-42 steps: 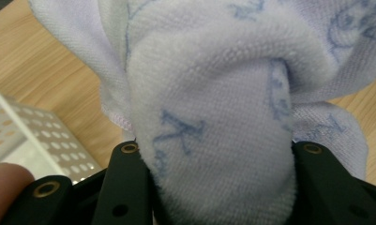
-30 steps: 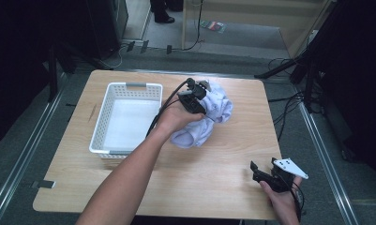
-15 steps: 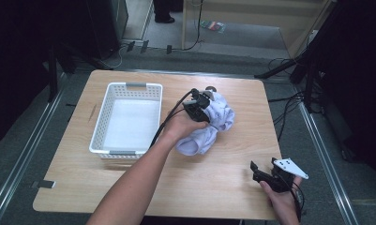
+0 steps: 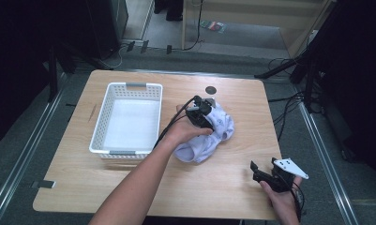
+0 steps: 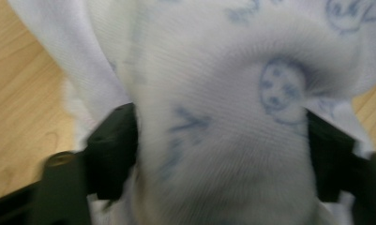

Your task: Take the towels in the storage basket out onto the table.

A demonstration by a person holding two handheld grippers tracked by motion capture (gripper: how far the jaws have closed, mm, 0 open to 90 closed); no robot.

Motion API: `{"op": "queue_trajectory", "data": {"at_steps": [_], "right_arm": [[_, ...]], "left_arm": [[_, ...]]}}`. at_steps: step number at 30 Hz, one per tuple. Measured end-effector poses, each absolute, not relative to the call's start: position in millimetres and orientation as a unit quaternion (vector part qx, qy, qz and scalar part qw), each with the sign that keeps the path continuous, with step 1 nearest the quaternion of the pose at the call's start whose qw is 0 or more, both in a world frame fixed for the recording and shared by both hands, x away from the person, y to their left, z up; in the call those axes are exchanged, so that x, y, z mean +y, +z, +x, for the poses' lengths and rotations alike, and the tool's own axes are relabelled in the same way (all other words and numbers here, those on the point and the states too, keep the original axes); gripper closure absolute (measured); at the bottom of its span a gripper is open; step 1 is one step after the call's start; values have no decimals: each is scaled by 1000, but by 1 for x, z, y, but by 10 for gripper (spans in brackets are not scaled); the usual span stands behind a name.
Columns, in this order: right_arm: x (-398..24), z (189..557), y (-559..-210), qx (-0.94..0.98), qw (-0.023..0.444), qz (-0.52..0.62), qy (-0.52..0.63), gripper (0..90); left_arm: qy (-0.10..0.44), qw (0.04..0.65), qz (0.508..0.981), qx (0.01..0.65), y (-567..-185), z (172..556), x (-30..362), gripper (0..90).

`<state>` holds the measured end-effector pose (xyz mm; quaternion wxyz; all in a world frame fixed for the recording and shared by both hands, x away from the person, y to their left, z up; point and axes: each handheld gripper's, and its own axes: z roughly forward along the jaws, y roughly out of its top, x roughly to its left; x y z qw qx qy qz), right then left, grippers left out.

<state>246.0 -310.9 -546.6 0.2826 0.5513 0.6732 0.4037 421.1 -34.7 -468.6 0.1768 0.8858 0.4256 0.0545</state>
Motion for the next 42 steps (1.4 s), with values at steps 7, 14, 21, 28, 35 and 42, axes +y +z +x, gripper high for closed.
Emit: {"op": "queue_trajectory", "data": {"at_steps": [7,14,21,28,35,42], "right_arm": [[-311,246,-547,673,282,551,404,138],[-311,246,-547,673,282,551,405,139],[-311,246,-547,674,283,551,404,138],[-311,246,-547,674,282,552,403,138],[-311,246,-547,674,282,552,403,138],[-311,246,-547,673,283,553,402,138]], "left_arm": [[46,187,887,420,-461,419,-31,0],[44,204,883,420,-449,416,-22,0],[53,204,881,424,-438,415,-8,0],[64,214,876,427,-426,412,5,0],[76,222,868,437,-410,409,30,0],[88,226,859,451,-400,404,60,0]]}}
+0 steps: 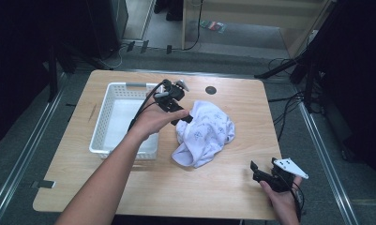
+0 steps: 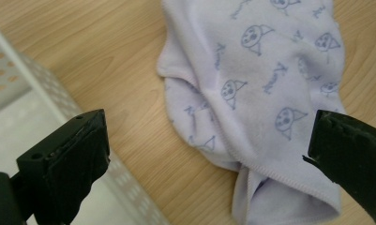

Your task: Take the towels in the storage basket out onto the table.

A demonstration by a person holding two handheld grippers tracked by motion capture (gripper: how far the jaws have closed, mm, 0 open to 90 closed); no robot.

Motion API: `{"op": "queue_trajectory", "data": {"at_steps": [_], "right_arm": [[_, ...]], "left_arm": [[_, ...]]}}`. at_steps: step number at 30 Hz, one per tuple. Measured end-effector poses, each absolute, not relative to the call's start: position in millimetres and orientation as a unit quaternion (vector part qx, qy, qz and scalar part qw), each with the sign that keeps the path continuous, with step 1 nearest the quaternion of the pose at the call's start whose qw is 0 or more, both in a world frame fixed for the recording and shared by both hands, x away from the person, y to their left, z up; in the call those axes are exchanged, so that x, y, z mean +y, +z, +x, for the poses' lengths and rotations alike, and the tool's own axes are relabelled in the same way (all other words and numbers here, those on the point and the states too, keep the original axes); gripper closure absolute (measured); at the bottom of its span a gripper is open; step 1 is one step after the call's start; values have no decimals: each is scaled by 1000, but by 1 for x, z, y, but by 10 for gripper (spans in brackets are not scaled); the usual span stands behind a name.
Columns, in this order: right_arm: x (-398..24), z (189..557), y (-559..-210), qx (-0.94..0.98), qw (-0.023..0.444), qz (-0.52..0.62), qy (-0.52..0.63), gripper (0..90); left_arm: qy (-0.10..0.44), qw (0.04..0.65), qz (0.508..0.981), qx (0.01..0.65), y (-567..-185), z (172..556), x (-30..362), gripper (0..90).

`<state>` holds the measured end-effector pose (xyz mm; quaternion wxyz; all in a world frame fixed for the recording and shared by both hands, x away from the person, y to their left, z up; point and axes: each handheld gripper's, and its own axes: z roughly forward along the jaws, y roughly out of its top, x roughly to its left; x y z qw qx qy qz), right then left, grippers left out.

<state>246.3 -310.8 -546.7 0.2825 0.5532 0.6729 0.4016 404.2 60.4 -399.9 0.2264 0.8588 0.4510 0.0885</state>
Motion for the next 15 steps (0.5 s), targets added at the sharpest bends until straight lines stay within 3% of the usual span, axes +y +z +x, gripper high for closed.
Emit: {"op": "queue_trajectory", "data": {"at_steps": [15], "right_arm": [[-311,247,-547,672,284,555,399,138]], "left_arm": [[115,236,831,491,-396,389,138,0]]}}
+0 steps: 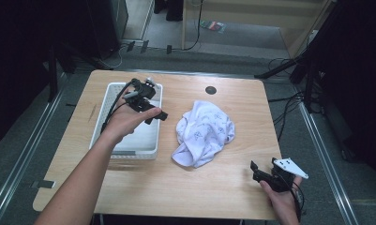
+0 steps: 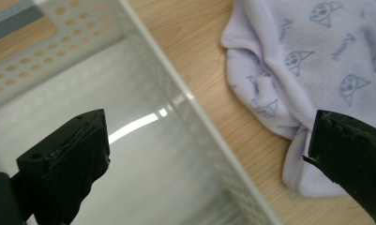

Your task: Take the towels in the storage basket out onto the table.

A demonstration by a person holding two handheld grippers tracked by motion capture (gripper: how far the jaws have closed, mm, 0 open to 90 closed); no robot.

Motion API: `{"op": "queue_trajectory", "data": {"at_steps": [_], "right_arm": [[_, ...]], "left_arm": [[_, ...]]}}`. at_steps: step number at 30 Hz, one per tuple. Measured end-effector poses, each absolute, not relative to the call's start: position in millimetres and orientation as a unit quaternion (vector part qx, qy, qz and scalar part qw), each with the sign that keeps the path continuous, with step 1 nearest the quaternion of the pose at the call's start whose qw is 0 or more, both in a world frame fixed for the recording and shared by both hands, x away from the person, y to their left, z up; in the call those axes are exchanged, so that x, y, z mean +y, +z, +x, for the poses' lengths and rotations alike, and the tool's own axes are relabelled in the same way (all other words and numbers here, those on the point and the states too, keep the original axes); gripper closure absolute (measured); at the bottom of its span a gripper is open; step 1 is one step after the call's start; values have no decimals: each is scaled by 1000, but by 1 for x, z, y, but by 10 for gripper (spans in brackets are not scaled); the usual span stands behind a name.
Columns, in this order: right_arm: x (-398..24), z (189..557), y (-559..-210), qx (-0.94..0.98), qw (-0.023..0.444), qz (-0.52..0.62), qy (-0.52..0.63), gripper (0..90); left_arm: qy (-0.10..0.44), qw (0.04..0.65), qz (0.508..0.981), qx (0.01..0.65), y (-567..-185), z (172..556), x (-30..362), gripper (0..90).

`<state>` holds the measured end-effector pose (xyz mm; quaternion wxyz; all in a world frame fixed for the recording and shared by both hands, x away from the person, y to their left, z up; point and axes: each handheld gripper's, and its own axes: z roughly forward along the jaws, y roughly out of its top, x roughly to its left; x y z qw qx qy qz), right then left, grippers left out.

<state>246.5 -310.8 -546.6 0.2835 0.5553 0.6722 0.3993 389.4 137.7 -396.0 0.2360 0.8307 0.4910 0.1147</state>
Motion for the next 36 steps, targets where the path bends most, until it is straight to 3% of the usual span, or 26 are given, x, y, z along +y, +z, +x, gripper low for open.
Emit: {"op": "queue_trajectory", "data": {"at_steps": [23,36], "right_arm": [[-310,247,-547,671,285,558,395,139],[-311,247,-547,669,285,562,393,139]], "left_arm": [[149,264,772,559,-399,341,252,0],[165,288,726,603,-422,303,312,0]]}}
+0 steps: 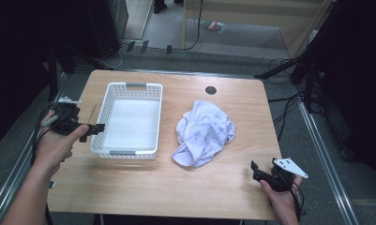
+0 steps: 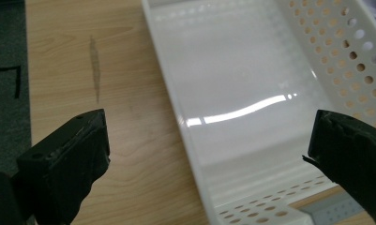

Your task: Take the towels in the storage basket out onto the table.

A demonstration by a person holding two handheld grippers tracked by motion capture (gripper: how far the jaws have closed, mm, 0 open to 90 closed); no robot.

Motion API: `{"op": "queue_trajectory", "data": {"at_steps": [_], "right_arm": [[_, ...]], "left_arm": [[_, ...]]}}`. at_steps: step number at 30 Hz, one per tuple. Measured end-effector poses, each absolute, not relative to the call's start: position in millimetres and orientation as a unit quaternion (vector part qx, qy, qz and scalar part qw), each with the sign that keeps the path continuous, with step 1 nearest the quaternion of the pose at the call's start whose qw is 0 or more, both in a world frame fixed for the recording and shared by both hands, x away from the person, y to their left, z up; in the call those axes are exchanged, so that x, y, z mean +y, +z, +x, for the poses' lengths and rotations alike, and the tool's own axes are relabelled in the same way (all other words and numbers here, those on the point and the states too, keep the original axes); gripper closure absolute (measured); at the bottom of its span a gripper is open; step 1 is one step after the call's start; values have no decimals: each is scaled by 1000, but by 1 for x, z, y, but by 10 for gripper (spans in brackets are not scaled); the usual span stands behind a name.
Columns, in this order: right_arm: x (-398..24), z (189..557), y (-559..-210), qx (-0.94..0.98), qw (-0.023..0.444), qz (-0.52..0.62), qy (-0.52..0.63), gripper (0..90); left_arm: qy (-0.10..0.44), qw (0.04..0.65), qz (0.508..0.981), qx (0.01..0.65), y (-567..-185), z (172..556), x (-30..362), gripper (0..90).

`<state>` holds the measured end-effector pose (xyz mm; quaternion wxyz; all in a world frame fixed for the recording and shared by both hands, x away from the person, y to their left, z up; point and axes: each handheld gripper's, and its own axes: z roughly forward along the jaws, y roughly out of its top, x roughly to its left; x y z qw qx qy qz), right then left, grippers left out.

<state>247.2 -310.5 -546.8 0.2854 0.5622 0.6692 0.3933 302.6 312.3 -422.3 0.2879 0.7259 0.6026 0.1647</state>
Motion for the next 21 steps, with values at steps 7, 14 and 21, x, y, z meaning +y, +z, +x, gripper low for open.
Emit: {"op": "queue_trajectory", "data": {"at_steps": [7,14,21], "right_arm": [[-311,247,-547,669,285,563,392,139],[-310,247,-547,669,286,564,390,139],[-310,248,-547,669,286,565,390,139]], "left_arm": [[164,312,699,622,-438,280,339,0],[174,334,669,640,-455,259,365,0],[193,355,646,648,-479,244,380,0]]}}
